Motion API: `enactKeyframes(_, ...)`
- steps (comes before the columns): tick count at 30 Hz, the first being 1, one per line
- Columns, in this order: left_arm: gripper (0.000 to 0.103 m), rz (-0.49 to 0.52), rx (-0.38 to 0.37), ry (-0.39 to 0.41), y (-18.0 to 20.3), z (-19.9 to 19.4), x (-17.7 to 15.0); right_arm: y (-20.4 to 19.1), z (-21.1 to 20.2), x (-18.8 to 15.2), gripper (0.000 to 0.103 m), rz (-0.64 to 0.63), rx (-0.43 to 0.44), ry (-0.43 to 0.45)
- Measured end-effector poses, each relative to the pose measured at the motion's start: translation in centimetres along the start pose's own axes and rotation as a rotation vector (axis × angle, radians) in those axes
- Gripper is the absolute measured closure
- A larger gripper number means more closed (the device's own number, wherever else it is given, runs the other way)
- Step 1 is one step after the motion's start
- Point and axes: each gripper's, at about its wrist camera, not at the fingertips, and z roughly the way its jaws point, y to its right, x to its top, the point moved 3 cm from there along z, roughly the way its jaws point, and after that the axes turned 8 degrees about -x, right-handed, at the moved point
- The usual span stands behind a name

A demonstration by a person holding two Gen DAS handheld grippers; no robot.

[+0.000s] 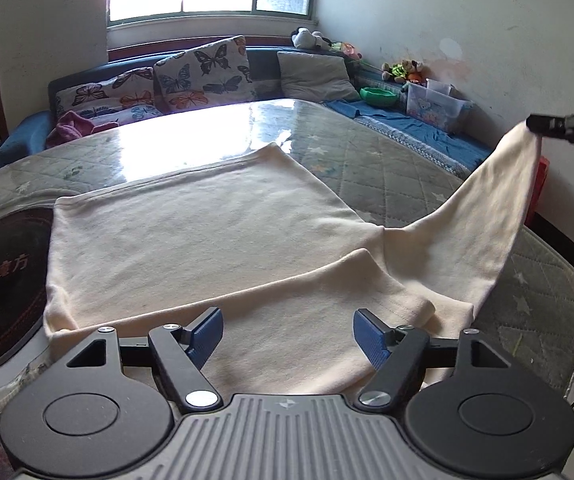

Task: Fold clothes
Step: 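Release the sleeve with the right tool and lift the other sleeve with the left tool, then fold the held sleeve over the sweatshirt body with the left tool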

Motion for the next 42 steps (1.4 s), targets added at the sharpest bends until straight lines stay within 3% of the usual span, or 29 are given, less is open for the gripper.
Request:
enactKeyframes(7,0.028,-0.061,0.059,0.058,-3.5,-3.1,-0.9,-8.2,-0.8,3.6,0.098,-0.127,0.173,0.051)
enactKeyframes(13,0.027,-0.125,0.120,0.109,-6.8,-6.4,-2.7,-16.5,0.0,3.9,0.098,-0.242,0.314,0.031)
enactKeyframes(18,0.026,-0.172,0.153,0.147,-9.0,-8.7,-4.2,-23.9,0.7,1.9,0.098,-0.352,0.422,-0.028)
enactKeyframes(27,0.026,-0.239,0.185,0.171,-10.6,-10.9,-6.1,-31.6,2.9,-4.6,0.098,-0.494,0.580,-0.209)
enactKeyframes(30,0.028,-0.229,0.176,0.179,-10.3,-11.2,-6.0,-31.6,2.4,-5.4,0.095,-0.500,0.609,-0.239)
enactKeyframes(34,0.035,-0.188,0.132,0.186,-8.9,-10.9,-5.3,-29.6,1.7,-4.8,0.083,-0.493,0.578,-0.221)
enactKeyframes(37,0.043,-0.155,0.088,0.176,-7.6,-10.0,-4.6,-27.1,1.5,-4.4,0.071,-0.491,0.509,-0.208)
enactKeyframes(42,0.048,-0.136,0.055,0.107,-6.2,-7.8,-4.2,-22.0,1.2,-4.9,0.066,-0.498,0.384,-0.210)
